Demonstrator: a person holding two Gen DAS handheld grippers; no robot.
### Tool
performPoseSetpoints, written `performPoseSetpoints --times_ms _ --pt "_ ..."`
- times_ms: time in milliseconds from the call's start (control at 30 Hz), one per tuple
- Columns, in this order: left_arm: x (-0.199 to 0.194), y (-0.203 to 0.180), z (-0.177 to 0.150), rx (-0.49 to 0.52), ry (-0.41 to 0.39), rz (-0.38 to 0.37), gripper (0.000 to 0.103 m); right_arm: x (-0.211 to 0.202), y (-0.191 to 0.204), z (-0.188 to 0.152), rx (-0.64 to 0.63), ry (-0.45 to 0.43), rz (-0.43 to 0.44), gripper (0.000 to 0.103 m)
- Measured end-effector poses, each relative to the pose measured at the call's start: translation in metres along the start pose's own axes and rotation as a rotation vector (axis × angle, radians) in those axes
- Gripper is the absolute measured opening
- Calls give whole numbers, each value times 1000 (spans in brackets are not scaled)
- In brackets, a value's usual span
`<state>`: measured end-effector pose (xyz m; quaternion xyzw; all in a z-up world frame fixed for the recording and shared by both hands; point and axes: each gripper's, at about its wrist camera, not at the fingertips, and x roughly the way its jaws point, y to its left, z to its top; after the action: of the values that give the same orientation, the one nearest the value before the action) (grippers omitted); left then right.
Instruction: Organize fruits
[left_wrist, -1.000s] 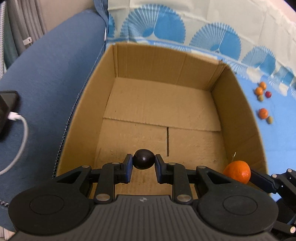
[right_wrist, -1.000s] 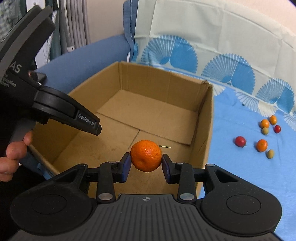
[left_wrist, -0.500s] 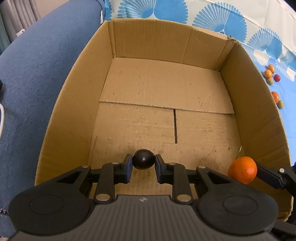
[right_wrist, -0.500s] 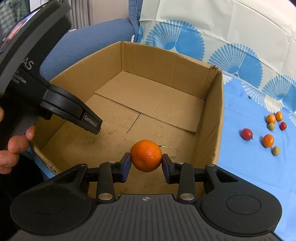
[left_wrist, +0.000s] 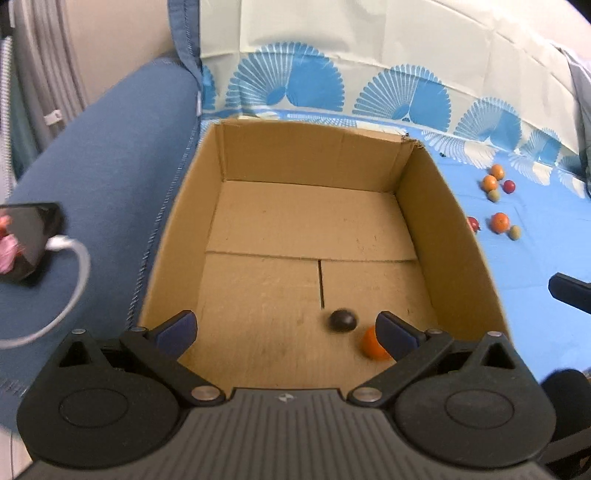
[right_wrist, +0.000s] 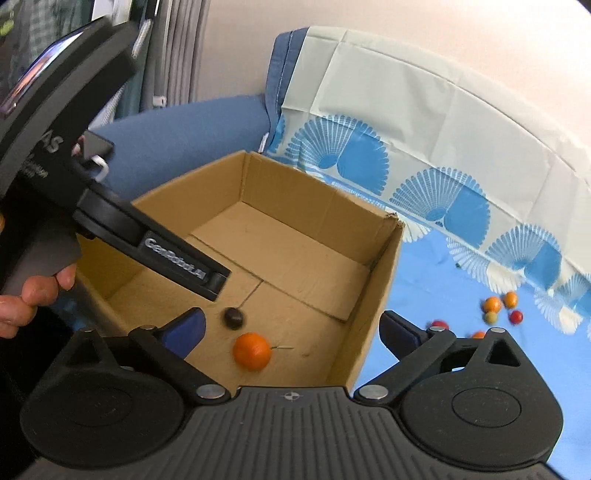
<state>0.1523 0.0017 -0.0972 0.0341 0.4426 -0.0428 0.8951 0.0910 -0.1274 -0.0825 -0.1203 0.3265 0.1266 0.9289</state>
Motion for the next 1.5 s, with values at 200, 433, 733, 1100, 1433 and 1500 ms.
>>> performPoseSetpoints --times_ms 200,433,733,1100,1433,1500 --pt "-52 6 -41 -41 23 6 103 -43 3 -10 152 52 75 102" --pt "-105 12 -69 -93 -24 36 103 -90 22 -24 163 16 84 102" --pt "-150 -8 -83 -67 -111 58 103 -138 21 -32 169 -107 26 102" --pt "-179 -24 -93 -29 -171 72 103 -170 17 -43 197 -173 12 102" --pt "-188 -24 -99 -33 -174 85 103 -178 17 -47 201 -187 23 102" --pt "-188 -25 -99 -30 -174 86 103 -178 15 -47 205 -185 25 102"
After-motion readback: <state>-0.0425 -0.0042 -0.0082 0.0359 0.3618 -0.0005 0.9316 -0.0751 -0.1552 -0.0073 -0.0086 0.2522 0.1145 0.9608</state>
